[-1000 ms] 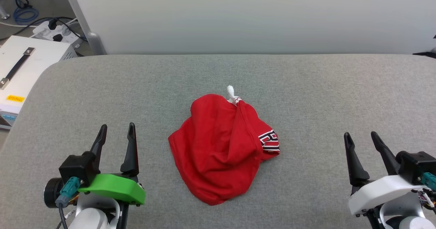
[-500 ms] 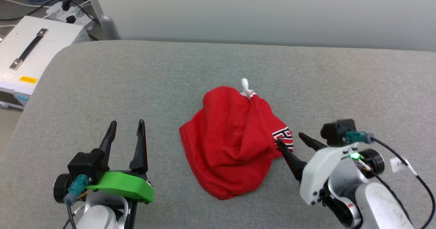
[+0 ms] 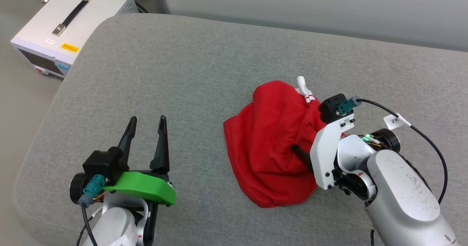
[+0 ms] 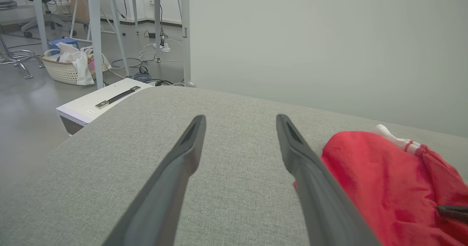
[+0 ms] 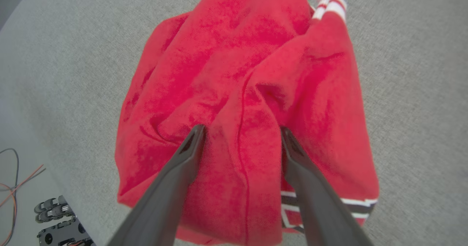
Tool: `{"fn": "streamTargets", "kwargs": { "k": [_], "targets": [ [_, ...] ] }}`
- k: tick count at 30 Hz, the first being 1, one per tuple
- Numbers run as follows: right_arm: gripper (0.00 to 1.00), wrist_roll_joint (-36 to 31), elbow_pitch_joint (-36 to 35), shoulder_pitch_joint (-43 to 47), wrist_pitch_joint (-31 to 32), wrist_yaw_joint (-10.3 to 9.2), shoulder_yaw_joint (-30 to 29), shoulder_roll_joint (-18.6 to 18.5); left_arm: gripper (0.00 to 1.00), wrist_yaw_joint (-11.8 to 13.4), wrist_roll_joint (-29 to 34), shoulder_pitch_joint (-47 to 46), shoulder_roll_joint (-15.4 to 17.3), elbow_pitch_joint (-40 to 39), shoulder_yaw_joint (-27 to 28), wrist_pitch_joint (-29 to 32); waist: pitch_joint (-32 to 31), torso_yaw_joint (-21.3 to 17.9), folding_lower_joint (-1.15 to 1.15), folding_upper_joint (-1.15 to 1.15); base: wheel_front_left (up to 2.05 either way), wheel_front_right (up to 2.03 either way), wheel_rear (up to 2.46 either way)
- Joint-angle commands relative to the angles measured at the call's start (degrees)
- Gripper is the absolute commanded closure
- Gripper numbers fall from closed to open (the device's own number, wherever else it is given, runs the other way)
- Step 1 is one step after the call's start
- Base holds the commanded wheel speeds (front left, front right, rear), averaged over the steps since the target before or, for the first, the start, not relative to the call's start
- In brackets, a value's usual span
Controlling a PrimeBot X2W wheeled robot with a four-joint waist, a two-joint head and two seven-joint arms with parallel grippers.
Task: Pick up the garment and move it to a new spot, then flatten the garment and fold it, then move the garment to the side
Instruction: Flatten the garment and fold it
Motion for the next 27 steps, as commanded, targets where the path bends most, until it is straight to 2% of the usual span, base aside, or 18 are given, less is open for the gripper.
{"fn": "streamTargets", "kwargs": {
  "k": [1, 2, 3, 4, 8, 12, 17, 20, 23, 27],
  "targets": [
    [0.0, 1.29, 1.34, -0.86, 0.87, -0.02, 0.42, -0.26, 0.0, -0.46, 0.57, -0.74, -0.68, 0.07, 0.48, -0.32, 1.0, 0.98, 0.0, 0.0, 0.0, 0.0, 0.0],
    [0.0, 1.69, 1.83, -1.12, 1.11, -0.02, 0.53, -0.34, 0.0, -0.6, 0.7, -0.71, -0.86, 0.12, 0.69, -0.32, 1.04, 0.98, 0.0, 0.0, 0.0, 0.0, 0.0],
    [0.62, 2.13, 2.11, -1.41, 1.07, -0.02, 0.62, -0.44, 0.0, -0.74, 0.88, -0.63, -1.04, 0.17, 1.0, -0.32, 1.06, 0.86, 0.0, 0.0, 0.0, 0.0, 0.0],
    [1.0, 2.52, 2.08, -1.64, 0.74, -0.02, 0.57, -0.45, 0.0, -0.8, 1.01, -0.52, -1.13, 0.19, 1.34, -0.32, 1.05, 0.61, 0.0, 0.0, 0.0, 0.0, 0.0],
    [1.0, 2.85, 0.42, -2.53, -2.18, -0.02, -0.64, -1.4, 0.0, -1.06, 1.59, 0.0, -1.28, 0.31, 2.99, -0.33, 0.5, -0.88, 0.0, 0.0, 0.0, 0.0, 0.0],
    [1.0, 2.22, -3.07, -0.96, -4.66, -0.02, -4.57, -2.85, 0.0, -1.54, 2.17, 0.56, -1.18, 0.33, 3.78, -0.33, -0.33, -2.79, 0.0, 0.0, 0.0, 0.0, 0.0],
    [1.0, 0.44, -8.05, 7.83, -6.28, -0.02, -14.2, -3.53, 0.0, -1.47, 2.03, 1.5, -0.93, 0.77, 4.46, -0.33, -1.73, -5.05, 0.0, 0.0, 0.0, 0.0, 0.0],
    [1.0, -0.62, -10.76, 15.36, -6.7, -0.02, -20.77, -1.71, 0.0, -1.2, 1.98, 2.07, -0.54, 0.7, 4.85, -0.33, -2.26, -6.16, 0.0, 0.0, 0.0, 0.0, 0.0],
    [1.0, -0.77, -12.29, 23.34, -7.19, -0.02, -27.16, 2.1, 0.0, -0.99, 1.82, 2.78, -0.15, 0.55, 5.1, -0.25, -2.71, -7.25, 0.0, 0.0, 0.0, 0.0, 0.0],
    [1.0, -0.37, -10.78, 32.04, -8.55, -0.02, -32.89, 5.5, 0.0, -1.03, 1.42, 3.22, 0.09, 0.65, 5.1, 0.04, -2.96, -7.54, 0.0, 0.0, 0.0, 0.0, 0.0]
  ]
}}
